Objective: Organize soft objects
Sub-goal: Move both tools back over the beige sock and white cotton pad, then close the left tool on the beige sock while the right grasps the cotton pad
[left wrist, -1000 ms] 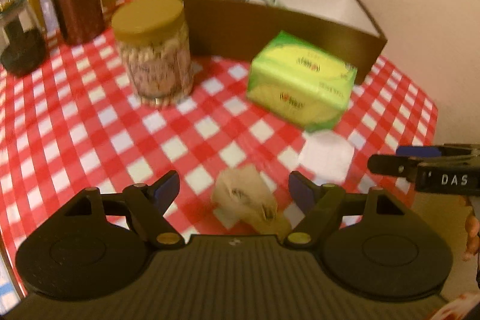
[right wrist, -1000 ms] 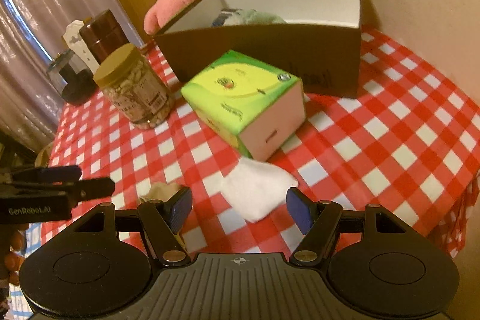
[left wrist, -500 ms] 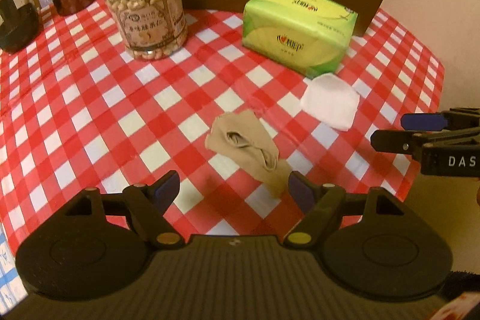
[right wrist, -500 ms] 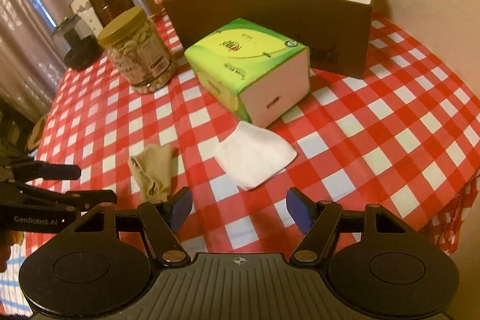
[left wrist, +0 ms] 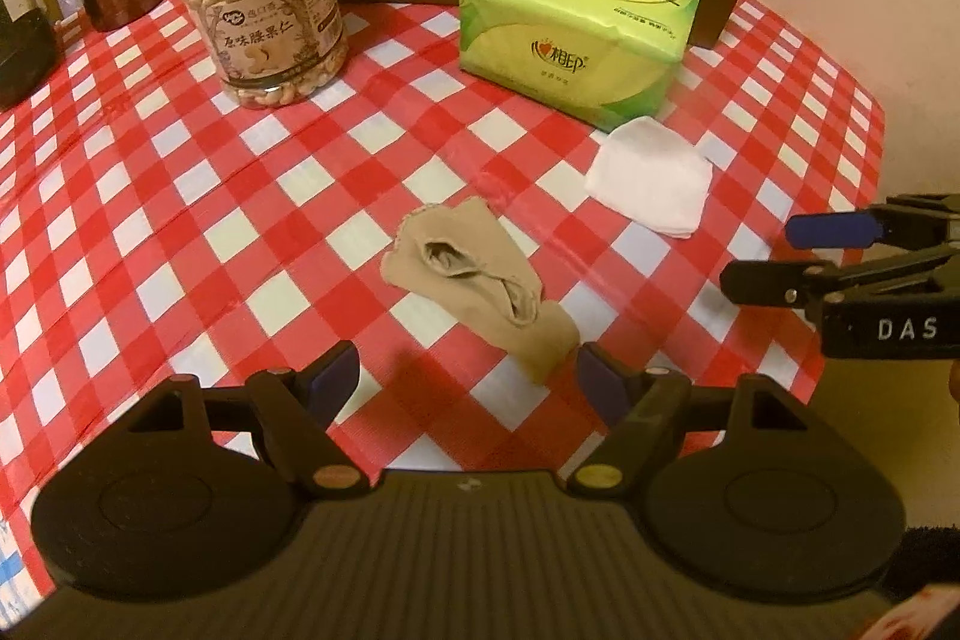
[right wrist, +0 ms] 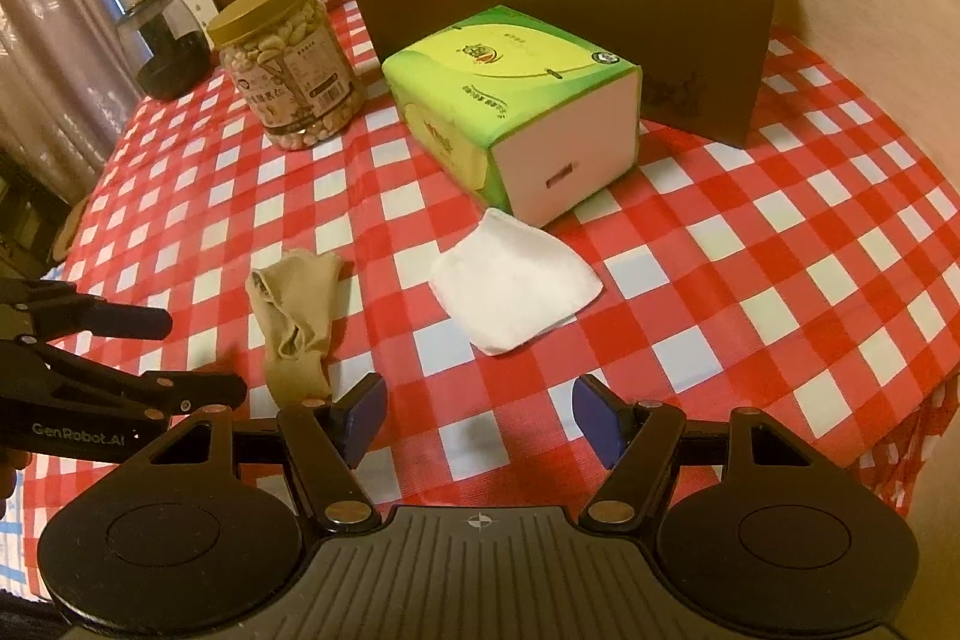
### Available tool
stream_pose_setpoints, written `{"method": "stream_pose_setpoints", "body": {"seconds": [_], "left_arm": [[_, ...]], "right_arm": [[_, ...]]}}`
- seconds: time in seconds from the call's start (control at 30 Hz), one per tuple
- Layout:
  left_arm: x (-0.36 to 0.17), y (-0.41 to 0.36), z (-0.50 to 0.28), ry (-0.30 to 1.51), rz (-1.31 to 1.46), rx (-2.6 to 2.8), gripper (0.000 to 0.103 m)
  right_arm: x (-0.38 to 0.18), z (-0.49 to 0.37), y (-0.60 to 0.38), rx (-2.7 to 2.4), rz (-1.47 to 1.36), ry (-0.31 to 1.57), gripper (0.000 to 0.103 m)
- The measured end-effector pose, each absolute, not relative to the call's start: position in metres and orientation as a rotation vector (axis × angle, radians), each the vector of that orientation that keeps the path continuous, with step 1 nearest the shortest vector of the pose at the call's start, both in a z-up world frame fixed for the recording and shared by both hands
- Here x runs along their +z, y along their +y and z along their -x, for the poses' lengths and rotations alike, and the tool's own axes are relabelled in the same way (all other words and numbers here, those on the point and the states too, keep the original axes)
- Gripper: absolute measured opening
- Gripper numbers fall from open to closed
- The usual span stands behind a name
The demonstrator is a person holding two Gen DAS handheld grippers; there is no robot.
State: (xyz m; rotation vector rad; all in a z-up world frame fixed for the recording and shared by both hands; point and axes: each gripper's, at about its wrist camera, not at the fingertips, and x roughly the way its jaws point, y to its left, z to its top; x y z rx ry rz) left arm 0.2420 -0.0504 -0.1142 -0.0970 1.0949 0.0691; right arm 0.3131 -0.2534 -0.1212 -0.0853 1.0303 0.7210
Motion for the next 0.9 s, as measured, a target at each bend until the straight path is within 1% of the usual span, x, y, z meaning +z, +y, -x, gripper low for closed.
{"method": "stream_pose_setpoints", "body": {"seconds": [0.27,0.7,0.73,0.83,0.9], "left_arm": [[-0.121,-0.046,-0.25,1.062,0.148,0.054,0.078],[-0.138,-0.046,-0.275,1.063,0.139,0.056,0.078],[-0.139,-0.046,-0.278,1.062,0.136,0.055,0.077],[-0.144,-0.048,-0.284,1.063,0.117,0.053,0.066],[-0.146,-0.049,-0.286,1.063,0.102,0.051,0.062]], "right_arm": [[-0.13,-0.317,-0.252,0.715,0.079,1.035,0.069],[-0.139,-0.333,-0.252,0.689,0.077,1.031,0.069],[-0.139,-0.335,-0.252,0.686,0.078,1.029,0.069],[-0.14,-0.338,-0.251,0.681,0.085,1.02,0.069],[-0.14,-0.341,-0.251,0.681,0.093,1.009,0.069]]}}
